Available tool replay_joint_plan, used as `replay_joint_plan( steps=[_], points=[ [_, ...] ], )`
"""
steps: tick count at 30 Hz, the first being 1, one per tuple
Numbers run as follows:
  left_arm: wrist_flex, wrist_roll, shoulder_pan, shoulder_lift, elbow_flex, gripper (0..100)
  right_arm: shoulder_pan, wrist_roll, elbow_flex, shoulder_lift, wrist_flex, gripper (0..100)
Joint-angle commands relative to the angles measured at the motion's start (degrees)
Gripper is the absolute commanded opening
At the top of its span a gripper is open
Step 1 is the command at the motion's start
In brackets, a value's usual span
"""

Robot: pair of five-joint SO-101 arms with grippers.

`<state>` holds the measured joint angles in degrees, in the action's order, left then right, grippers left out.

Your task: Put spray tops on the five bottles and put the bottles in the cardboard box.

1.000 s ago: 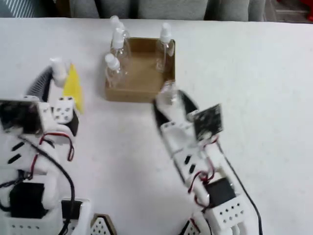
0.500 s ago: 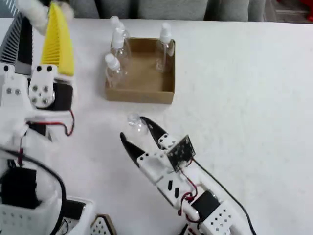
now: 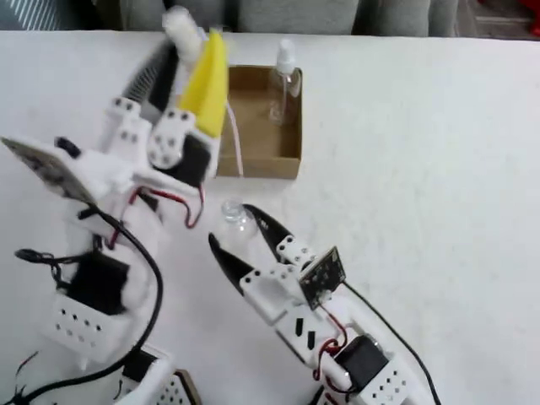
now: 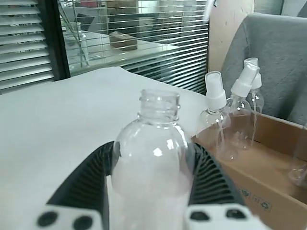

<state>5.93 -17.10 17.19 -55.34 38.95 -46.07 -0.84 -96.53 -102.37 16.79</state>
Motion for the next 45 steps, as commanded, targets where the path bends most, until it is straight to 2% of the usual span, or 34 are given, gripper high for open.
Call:
replay_joint_plan(
  steps=[1,7,15,21,30,42,45],
  points=[
    [-3.34,-0.62,0.92,-9.19,8.79,2,2.51,0.35,-0.35,-0.75,-0.13,1.6],
    [-3.08,-0.7,1.01,-21.93,18.81,2,3.3,0.35,-0.35,-0.75,-0.13,1.6],
    [-3.6,-0.97,1.27,-20.35,18.73,2,3.3,0.35,-0.35,-0.75,-0.13,1.6],
    [-8.53,-0.7,0.84,-14.37,16.0,2,3.47,0.35,-0.35,-0.75,0.04,1.6],
    [-8.62,-0.7,0.84,-9.19,17.67,2,3.47,0.35,-0.35,-0.75,-0.13,1.6],
    [-8.0,-0.79,1.36,-25.27,38.24,2,3.47,0.35,-0.35,-0.75,-0.13,1.6],
    [-3.78,-0.88,3.03,-28.44,39.38,2,3.47,0.35,-0.35,-0.75,-0.13,1.6]
  ],
)
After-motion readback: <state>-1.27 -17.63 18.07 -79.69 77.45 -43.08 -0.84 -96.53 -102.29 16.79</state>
